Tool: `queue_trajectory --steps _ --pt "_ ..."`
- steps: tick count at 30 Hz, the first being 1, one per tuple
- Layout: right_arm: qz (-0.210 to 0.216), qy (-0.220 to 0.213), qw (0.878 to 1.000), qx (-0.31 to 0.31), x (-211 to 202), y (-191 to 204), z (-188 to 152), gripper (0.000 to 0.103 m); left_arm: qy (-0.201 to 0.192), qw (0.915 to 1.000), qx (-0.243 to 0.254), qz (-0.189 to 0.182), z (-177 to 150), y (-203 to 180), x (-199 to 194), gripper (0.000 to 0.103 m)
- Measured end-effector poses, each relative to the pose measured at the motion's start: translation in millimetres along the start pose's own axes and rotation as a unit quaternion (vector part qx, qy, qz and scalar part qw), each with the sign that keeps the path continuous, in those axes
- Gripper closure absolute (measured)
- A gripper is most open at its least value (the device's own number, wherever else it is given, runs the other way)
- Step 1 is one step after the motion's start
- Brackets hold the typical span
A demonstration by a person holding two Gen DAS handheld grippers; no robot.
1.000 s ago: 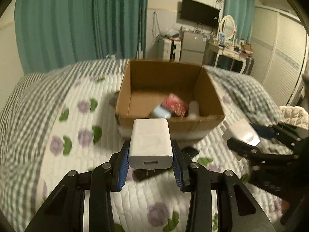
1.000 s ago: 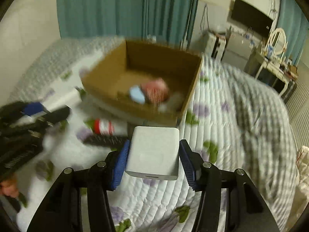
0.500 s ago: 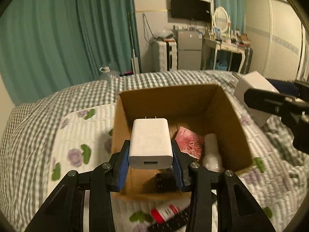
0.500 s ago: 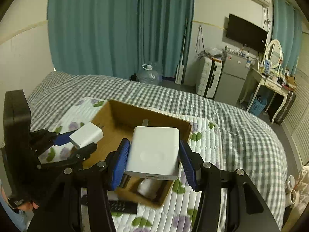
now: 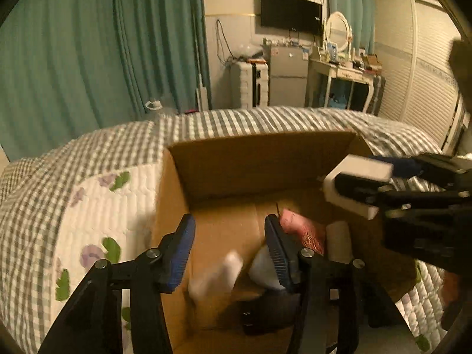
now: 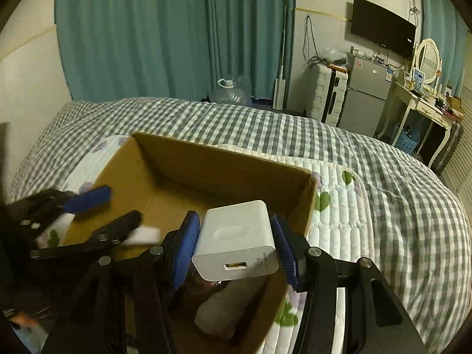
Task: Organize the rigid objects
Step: 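Carry both white chargers over the box and release them inside, then grasp the black TV remote with the right tool and lift it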
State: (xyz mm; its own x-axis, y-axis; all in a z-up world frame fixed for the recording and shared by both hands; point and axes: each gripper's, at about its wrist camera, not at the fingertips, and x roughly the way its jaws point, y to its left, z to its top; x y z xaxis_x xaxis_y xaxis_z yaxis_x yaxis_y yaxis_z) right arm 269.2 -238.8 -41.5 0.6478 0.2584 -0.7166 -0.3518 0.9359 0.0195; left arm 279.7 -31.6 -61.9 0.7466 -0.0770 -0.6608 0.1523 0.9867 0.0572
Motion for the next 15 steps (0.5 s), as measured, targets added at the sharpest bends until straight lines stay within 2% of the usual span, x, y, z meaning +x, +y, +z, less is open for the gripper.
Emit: queue_trajectory --steps 6,7,9,11,15 --pt "0.009 0.014 1.0 0.013 27.0 3.9 7.9 0.052 -0.012 0.9999 -0.007 0.002 0.9 8.6 -21.6 0.051" --pt "-0.005 0.005 1.0 0.017 22.6 4.9 7.0 0.045 -0.014 0.9998 -0.01 0.002 -0.4 10.6 -28.4 0.049" --pt "-0.008 -0.001 1.0 0.026 11.0 5.7 4.8 0.029 -0.017 0.9997 -0.019 0.001 -4.7 14.2 -41.4 0.036" --pt "-0.001 -0.005 0.999 0.034 -12.7 5.1 -2.0 0.029 -0.028 0.9992 -0.028 0.009 -11.0 20.2 -59.9 0.019" --pt "-0.025 0.003 0.999 0.022 -56.4 9.0 -19.4 0.021 -0.04 0.9983 -0.04 0.016 -28.9 33.0 -99.9 0.015"
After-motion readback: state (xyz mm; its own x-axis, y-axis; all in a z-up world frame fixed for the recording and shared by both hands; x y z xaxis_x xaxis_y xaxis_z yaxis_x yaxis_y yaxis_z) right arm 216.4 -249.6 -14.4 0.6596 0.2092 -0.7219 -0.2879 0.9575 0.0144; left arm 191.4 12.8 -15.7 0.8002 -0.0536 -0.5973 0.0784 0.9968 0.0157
